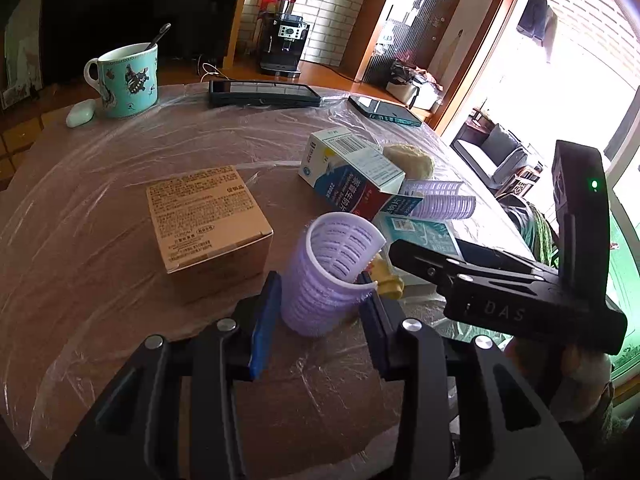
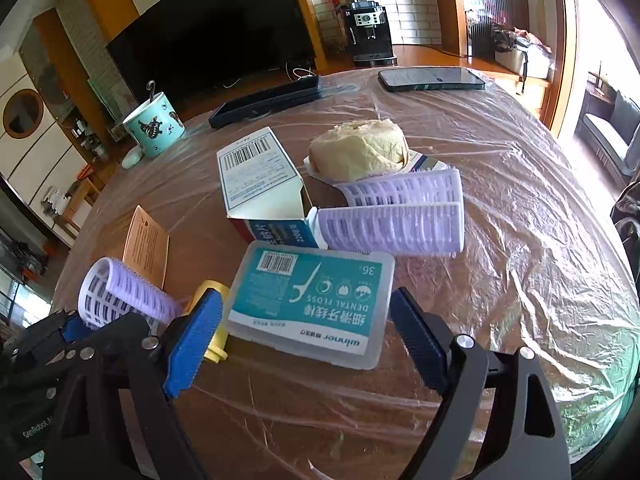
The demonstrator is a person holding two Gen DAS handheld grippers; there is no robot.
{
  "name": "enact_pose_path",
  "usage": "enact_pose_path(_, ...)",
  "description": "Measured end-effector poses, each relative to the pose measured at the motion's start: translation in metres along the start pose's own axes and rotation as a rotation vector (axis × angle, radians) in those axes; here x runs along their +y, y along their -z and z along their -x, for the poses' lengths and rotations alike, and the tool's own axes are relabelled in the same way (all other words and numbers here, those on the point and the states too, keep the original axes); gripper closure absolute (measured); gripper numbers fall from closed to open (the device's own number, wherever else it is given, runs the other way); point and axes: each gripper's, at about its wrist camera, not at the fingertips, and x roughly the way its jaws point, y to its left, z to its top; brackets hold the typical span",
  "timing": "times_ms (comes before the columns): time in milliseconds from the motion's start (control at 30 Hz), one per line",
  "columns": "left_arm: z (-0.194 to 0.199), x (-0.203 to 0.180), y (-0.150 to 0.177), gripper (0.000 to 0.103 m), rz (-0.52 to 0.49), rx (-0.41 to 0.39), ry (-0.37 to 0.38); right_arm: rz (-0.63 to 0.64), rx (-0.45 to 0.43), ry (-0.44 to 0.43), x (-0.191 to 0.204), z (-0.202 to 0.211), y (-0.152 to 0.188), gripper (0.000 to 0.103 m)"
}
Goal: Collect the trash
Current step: 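Grasp the lavender plastic cup with the left tool while the right tool grasps the dental floss box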
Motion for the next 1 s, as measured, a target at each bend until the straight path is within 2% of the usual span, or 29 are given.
enact_pose_path(300, -0.008, 0.000, -0.003, 0.062, -0.009, 0.002, 0.011, -0.004, 0.001, -0.016, -0.002, 0.001, 0.002, 0.018)
enact_pose_path(400, -0.006, 0.000, -0.003, 0.063, -0.016, -0.011, 0.014, -0.014, -0.013, -0.026, -0.005, 0.004, 0.003, 0.024)
enact_pose_path(533, -0.002, 0.001, -0.002, 0.064, -0.012, -0.019, 0.013, -0.035, -0.018, -0.049, -0.012, 0.009, 0.003, 0.038)
enact_pose_path(633, 0.000, 0.003, -0.001, 0.064, -0.004, -0.023, 0.017, -0.016, -0.030, -0.027, -0.011, 0.011, 0.003, 0.039)
enact_pose_path(700, 0.002, 0.003, -0.001, 0.064, -0.001, -0.025, 0.019, -0.004, -0.044, 0.017, -0.006, 0.012, 0.004, 0.021)
enact_pose_path(733, 0.003, 0.003, -0.001, 0.064, -0.002, -0.027, 0.018, -0.015, -0.050, 0.015, -0.006, 0.012, 0.004, 0.009)
enact_pose_path(800, 0.005, 0.002, 0.000, 0.064, -0.010, -0.032, 0.007, -0.031, -0.039, -0.003, -0.004, 0.007, 0.003, 0.008)
enact_pose_path(933, 0.009, 0.004, 0.002, 0.064, -0.013, -0.037, -0.003, 0.010, -0.017, 0.057, 0.008, -0.003, 0.002, 0.011)
enact_pose_path(1000, 0.010, 0.006, 0.002, 0.064, -0.010, -0.037, -0.009, 0.031, 0.004, 0.116, 0.013, -0.008, 0.001, 0.011)
